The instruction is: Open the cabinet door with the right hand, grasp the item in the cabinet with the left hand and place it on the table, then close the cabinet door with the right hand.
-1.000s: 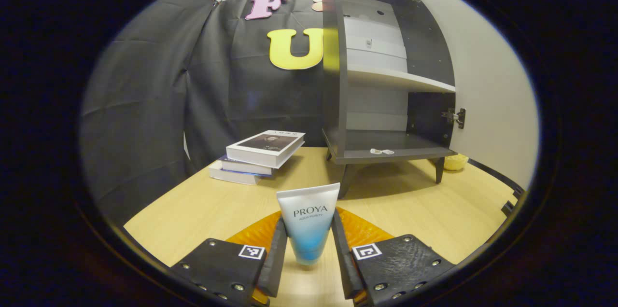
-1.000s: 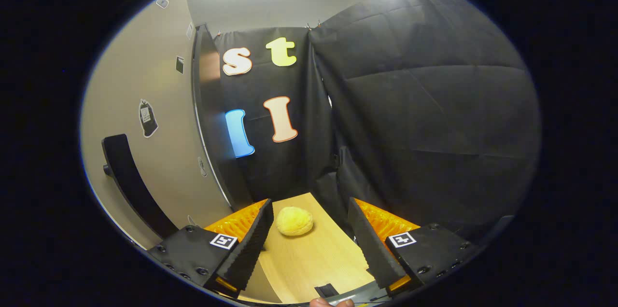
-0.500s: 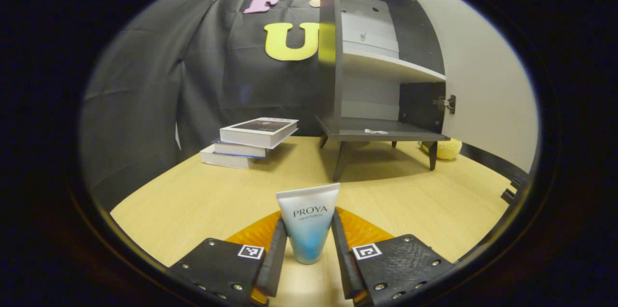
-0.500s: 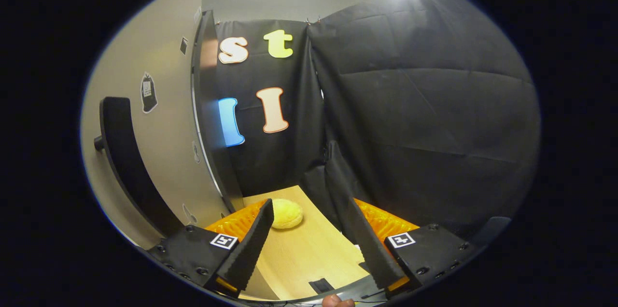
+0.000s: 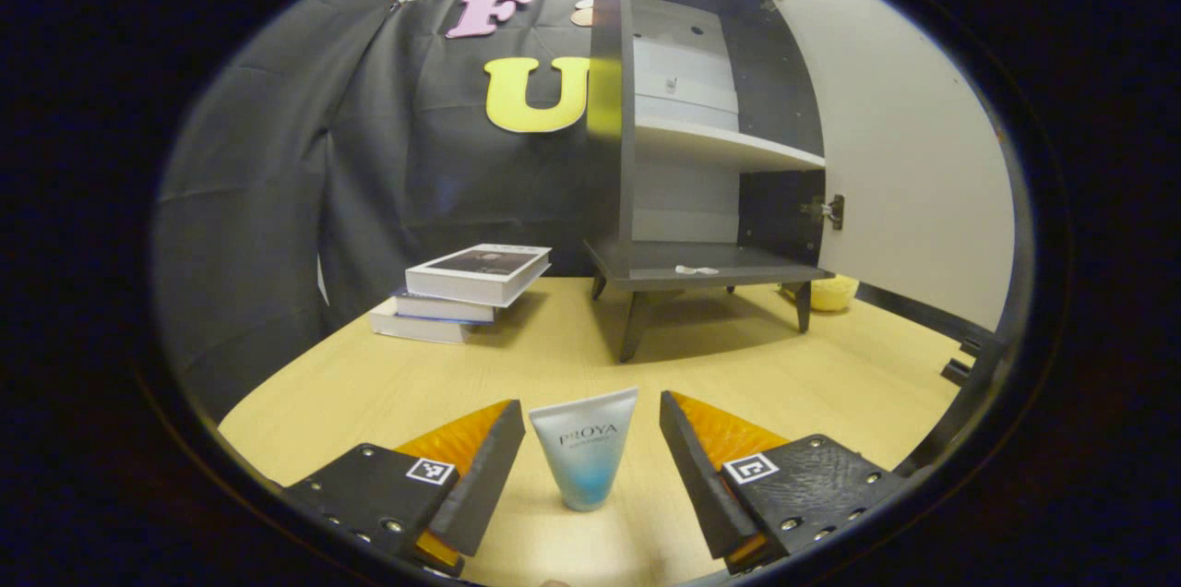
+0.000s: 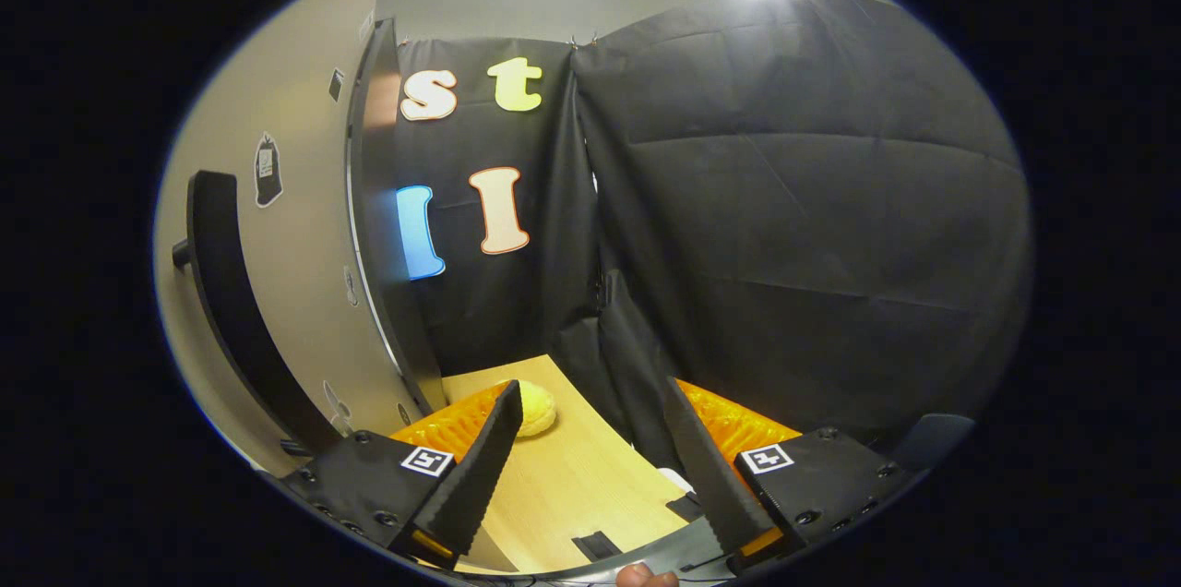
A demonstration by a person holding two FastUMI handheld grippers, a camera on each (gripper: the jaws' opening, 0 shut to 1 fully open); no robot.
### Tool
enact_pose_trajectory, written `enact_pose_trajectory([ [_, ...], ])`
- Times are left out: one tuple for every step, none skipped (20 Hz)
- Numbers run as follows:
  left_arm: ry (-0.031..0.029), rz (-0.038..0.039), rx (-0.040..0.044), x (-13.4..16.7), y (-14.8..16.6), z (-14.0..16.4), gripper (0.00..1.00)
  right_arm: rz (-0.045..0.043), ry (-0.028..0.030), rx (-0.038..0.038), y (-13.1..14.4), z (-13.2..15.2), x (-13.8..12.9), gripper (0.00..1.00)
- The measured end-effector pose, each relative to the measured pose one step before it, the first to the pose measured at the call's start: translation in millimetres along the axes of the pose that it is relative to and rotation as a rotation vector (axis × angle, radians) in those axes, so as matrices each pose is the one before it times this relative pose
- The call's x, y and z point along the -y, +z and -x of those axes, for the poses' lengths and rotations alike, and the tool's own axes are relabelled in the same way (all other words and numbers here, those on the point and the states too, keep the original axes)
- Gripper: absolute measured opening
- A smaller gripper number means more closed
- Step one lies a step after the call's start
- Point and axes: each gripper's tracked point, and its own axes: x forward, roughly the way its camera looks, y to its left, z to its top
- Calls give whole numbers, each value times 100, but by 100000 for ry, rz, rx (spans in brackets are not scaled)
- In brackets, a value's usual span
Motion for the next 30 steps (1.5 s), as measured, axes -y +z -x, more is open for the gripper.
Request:
enact_pose_trajectory([
  [-285, -864, 1401, 86, 1226, 342, 90, 521, 467, -502, -446, -321, 78, 92],
  [81, -1751, 1687, 42, 1407, 287, 89, 543, 405, -940, -711, -311, 215, 92],
  [143, -2466, 1449, -74, 1603, 443, 89, -226, 453, -1422, -762, -310, 242, 97],
  [-107, -2252, 2454, 16, 1793, 498, 89, -988, 617, -1376, -712, -386, 249, 97],
  [354, -1663, 3132, 70, 2340, 819, 89, -1391, 466, -849, -440, -356, 366, 92],
  [9, -765, 2611, 198, 2243, 494, 89, -981, 526, -249, -403, -465, 436, 97],
  [430, -392, 1995, 325, 2072, 265, 89, -412, 288, -21, -107, -440, 528, 92],
  [1273, -551, 406, 249, 1973, 405, 90, -128, 62, -158, -102, -381, 698, 97],
  [1077, 137, 629, 301, 1897, 678, 89, -130, 241, 112, 90, -195, 691, 97],
  [1638, 639, 277, 307, 2130, 566, 89, 126, 151, 1121, 284, -160, 652, 97],
  [894, 1155, 1675, 611, 2265, 664, 89, 359, 315, 1094, 355, -245, 595, 97],
  [1151, 986, 684, 641, 2199, 658, 89, 628, 1167, 687, 284, -315, 286, 97],
  [1044, 1006, 1656, 588, 2099, 788, 89, 1645, 1379, 69, 193, -317, 364, 92],
  [959, 514, 79, 713, 1898, 482, 89, 2498, 653, -96, 166, -334, 641, 97],
  [794, 226, 155, 614, 1612, 512, 89, 2733, 1171, 327, 416, -210, 502, 92],
  [752, -192, 528, 661, 1763, 453, 89, 2518, 1503, 564, 472, -157, 312, 92],
  [656, -314, -51, 609, 1558, 19, 89, 1835, 1917, 304, 444, -143, 211, 97],
  [701, -460, -90, 540, 1398, 181, 89, 548, 2662, 644, 495, 49, -67, 97],
  [1680, -622, -775, 356, 1275, 66, 90, -456, 3482, 909, 531, 60, -277, 98],
  [1511, -740, -1316, 287, 1142, 167, 89, -398, 3330, 645, 396, -31, -442, 93],
  [1706, -1314, -3623, 239, 271, 230, 89, 74, 3397, 593, 334, 95, -488, 93],
  [1478, -1472, -3688, 170, -53, 291, 89, 668, 2139, 1709, 599, 144, -174, 97],
  [2712, -946, -1282, 68, 364, 276, 90, 826, 1863, 2081, 809, 104, -45, 93],
  [2809, 202, -861, -125, 410, 363, 89, 135, 2450, 1247, 716, 61, -387, 92],
  [1708, 833, -865, 75, 311, 709, 89, -724, 3372, 783, 666, 141, -631, 92],
  [898, 898, -522, 160, 414, 509, 89, -1670, 3522, 906, 672, 293, -803, 97],
  [698, 605, -54, -14, 443, 398, 89, -1886, 3969, 1002, 712, 349, -961, 92],
  [816, 267, 503, -186, 724, 334, 89, -1241, 3495, 792, 617, 128, -1169, 97],
  [536, 250, 639, -317, 700, 239, 89, -121, 3009, 712, 560, 92, -1119, 95],
  [235, 559, 443, -298, 480, 104, 89, 1134, 2535, 633, 431, 47, -1307, 92],
])
